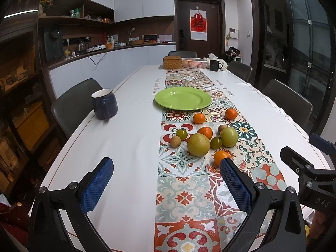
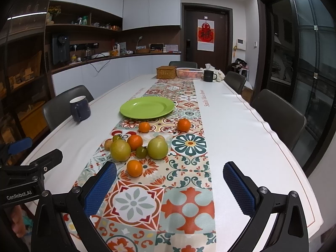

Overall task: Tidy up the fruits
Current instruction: 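Grasp the large yellow pomelo with the left tool while the right tool grasps an orange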

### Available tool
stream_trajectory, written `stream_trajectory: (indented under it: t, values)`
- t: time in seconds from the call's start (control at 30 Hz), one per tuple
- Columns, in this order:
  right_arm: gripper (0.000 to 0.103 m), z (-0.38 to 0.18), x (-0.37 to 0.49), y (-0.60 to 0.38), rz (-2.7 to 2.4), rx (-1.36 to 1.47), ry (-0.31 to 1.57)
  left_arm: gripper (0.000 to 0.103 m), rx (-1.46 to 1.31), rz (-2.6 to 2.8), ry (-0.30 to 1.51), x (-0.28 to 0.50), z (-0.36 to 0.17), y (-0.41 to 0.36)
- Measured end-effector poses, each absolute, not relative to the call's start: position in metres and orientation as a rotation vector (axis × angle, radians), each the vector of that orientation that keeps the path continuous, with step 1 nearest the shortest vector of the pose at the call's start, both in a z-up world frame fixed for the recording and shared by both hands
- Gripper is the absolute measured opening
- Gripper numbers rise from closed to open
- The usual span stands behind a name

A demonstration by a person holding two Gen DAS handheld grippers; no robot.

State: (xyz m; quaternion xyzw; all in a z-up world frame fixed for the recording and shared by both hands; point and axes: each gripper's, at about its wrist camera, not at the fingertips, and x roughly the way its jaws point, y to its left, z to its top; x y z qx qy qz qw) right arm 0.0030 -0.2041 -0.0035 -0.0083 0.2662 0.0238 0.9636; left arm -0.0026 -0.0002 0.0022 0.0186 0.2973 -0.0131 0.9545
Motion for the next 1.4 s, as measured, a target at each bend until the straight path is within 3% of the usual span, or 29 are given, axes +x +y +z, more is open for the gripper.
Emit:
stream_trajectory:
  t: [0.4,0.63,0.8,1.1,1.4]
  values:
    - [0.102,-0.016,0.022,-0.192,0.126,-0.051,0.6,0.103,0.07,-0.064,0.621,0.017,-0.007,0.004]
    - [0.101,-0.034,0.048,-0.176,0.193,-0.092,0.664,0.09,0.156,-0.173,0.643,0.044,-0.022,0.0]
    - [0.09,-0.049,0.068,-0.163,0.247,-0.148,0.709,0.079,0.241,-0.29,0.658,0.066,-0.035,-0.007]
    - [0.069,-0.074,0.098,-0.153,0.32,-0.183,0.793,0.068,0.316,-0.452,0.697,0.102,-0.053,-0.021]
    - [0.053,-0.087,0.118,-0.148,0.413,-0.159,0.846,0.066,0.292,-0.561,0.756,0.128,-0.062,-0.034]
